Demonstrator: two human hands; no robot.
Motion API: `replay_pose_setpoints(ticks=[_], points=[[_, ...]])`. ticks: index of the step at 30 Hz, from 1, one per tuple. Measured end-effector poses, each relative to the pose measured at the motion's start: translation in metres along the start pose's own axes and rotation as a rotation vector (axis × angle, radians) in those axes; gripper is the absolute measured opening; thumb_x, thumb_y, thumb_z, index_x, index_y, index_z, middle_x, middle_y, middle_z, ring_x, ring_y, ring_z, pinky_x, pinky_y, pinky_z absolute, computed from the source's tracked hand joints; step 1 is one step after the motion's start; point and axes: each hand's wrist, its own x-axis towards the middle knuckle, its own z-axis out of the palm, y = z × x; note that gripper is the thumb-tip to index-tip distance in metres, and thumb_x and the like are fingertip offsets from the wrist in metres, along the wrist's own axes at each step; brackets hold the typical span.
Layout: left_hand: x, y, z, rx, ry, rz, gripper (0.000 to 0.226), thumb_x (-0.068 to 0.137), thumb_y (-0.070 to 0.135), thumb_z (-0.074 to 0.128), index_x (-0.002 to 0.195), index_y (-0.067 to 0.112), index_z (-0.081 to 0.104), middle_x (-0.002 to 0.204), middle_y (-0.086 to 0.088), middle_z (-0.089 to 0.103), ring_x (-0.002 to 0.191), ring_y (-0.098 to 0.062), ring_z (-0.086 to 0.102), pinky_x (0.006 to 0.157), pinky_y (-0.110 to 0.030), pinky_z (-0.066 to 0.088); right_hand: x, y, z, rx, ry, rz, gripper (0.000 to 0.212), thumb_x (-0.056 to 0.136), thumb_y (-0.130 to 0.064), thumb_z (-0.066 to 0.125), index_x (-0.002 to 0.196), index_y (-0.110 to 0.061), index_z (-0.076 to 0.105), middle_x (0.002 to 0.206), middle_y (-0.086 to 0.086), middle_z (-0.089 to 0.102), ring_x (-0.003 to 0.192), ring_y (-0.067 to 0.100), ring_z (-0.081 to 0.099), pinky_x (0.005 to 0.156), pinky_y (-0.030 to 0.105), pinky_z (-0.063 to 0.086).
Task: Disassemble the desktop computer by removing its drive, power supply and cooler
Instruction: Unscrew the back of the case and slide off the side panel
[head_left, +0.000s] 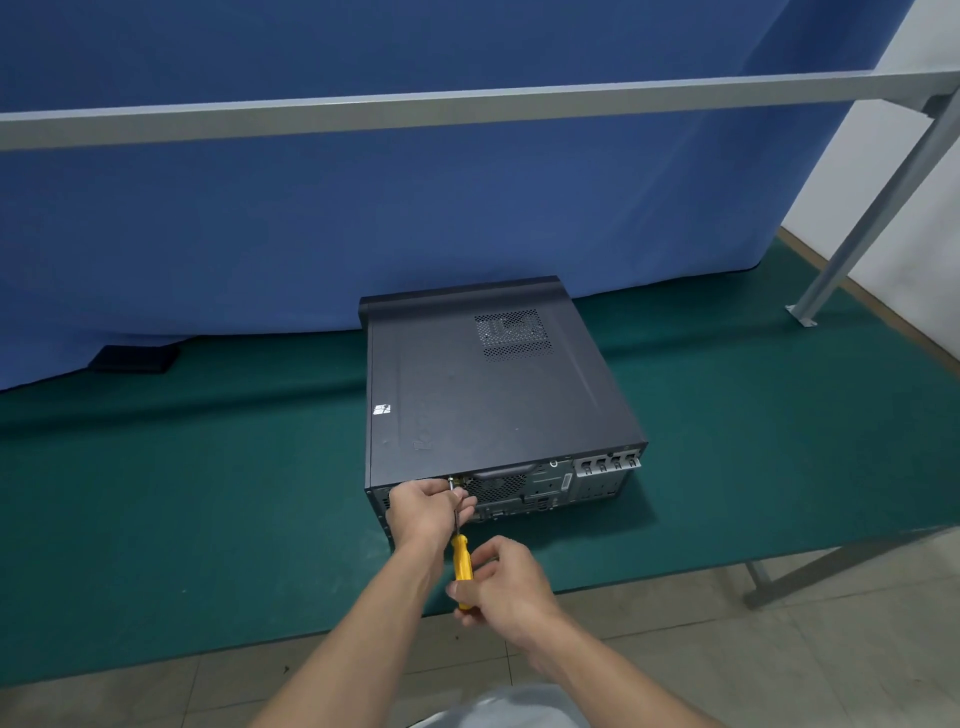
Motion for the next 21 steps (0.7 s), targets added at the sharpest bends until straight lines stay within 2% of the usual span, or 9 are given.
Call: replay_pose_setpoints(ticks=[3, 6, 9, 11, 13, 15, 19, 21], points=[[-0.003, 0.003, 0.002, -0.064, -0.037, -0.023, 0.013, 0.093, -0.011, 0.054, 0.103, -0.004, 0.058, 0.087, -0.020, 0.069, 0.077, -0.025, 0.072, 0.069, -0.031, 0.061, -0.001, -0.003, -0.007, 0.201, -0.130, 0.087, 0.019, 0.092, -0.009, 0.060, 0.109, -0.007, 0.051, 0.096, 0.015, 0.065, 0.067, 0.020, 0.068, 0.064, 0.031, 0.058], [-0.005, 0.006, 0.000, -0.171, -0.106, -0.061, 0.016, 0.095, -0.014, 0.047, 0.105, -0.003, 0.053, 0.089, -0.024, 0.067, 0.078, -0.028, 0.071, 0.061, -0.026, 0.060, -0.002, -0.006, -0.014, 0.434, -0.306, 0.169, 0.023, 0.096, 0.002, 0.049, 0.118, 0.003, 0.048, 0.102, 0.024, 0.064, 0.079, 0.031, 0.070, 0.065, 0.033, 0.057], [-0.005, 0.003, -0.004, -0.184, -0.113, -0.073, 0.014, 0.092, -0.014, 0.052, 0.099, -0.003, 0.056, 0.091, -0.024, 0.069, 0.081, -0.029, 0.072, 0.064, -0.028, 0.060, -0.002, -0.004, -0.012, 0.286, -0.181, 0.087, 0.018, 0.090, 0.005, 0.057, 0.106, -0.003, 0.054, 0.101, 0.021, 0.064, 0.074, 0.027, 0.071, 0.067, 0.029, 0.057], [-0.004, 0.001, -0.004, -0.126, -0.061, -0.048, 0.013, 0.087, -0.013, 0.061, 0.090, 0.000, 0.060, 0.087, -0.021, 0.070, 0.079, -0.027, 0.073, 0.068, -0.030, 0.060, -0.002, -0.003, -0.007, 0.123, -0.060, 0.036, 0.019, 0.087, 0.001, 0.064, 0.098, -0.011, 0.055, 0.098, 0.014, 0.064, 0.068, 0.021, 0.072, 0.067, 0.028, 0.058], [-0.002, 0.000, -0.001, -0.075, -0.020, -0.028, 0.014, 0.085, -0.013, 0.065, 0.089, 0.000, 0.061, 0.084, -0.019, 0.071, 0.076, -0.024, 0.073, 0.071, -0.032, 0.059, -0.001, -0.002, -0.004, 0.056, -0.006, 0.015, 0.021, 0.085, -0.001, 0.068, 0.096, -0.013, 0.055, 0.091, 0.010, 0.063, 0.063, 0.018, 0.070, 0.068, 0.030, 0.059], [-0.001, 0.002, 0.002, -0.062, 0.003, -0.030, 0.013, 0.087, -0.013, 0.061, 0.091, 0.000, 0.060, 0.084, -0.019, 0.070, 0.075, -0.023, 0.073, 0.070, -0.031, 0.060, -0.001, -0.001, -0.005, 0.109, -0.034, 0.028, 0.019, 0.086, -0.001, 0.066, 0.099, -0.010, 0.055, 0.089, 0.010, 0.063, 0.062, 0.019, 0.068, 0.068, 0.032, 0.060], [-0.005, 0.007, 0.002, -0.187, -0.084, -0.073, 0.021, 0.093, -0.016, 0.047, 0.105, 0.001, 0.051, 0.087, -0.023, 0.067, 0.076, -0.028, 0.070, 0.061, -0.026, 0.060, -0.001, -0.005, -0.015, 0.481, -0.292, 0.194, 0.017, 0.096, 0.000, 0.051, 0.112, 0.004, 0.051, 0.096, 0.023, 0.063, 0.077, 0.032, 0.069, 0.069, 0.036, 0.057], [-0.005, 0.007, -0.001, -0.214, -0.129, -0.086, 0.020, 0.094, -0.017, 0.045, 0.107, -0.003, 0.051, 0.090, -0.025, 0.067, 0.079, -0.030, 0.070, 0.063, -0.028, 0.061, 0.000, -0.005, -0.016, 0.500, -0.300, 0.189, 0.020, 0.095, 0.004, 0.049, 0.115, 0.006, 0.049, 0.100, 0.026, 0.063, 0.081, 0.035, 0.070, 0.070, 0.035, 0.058]])
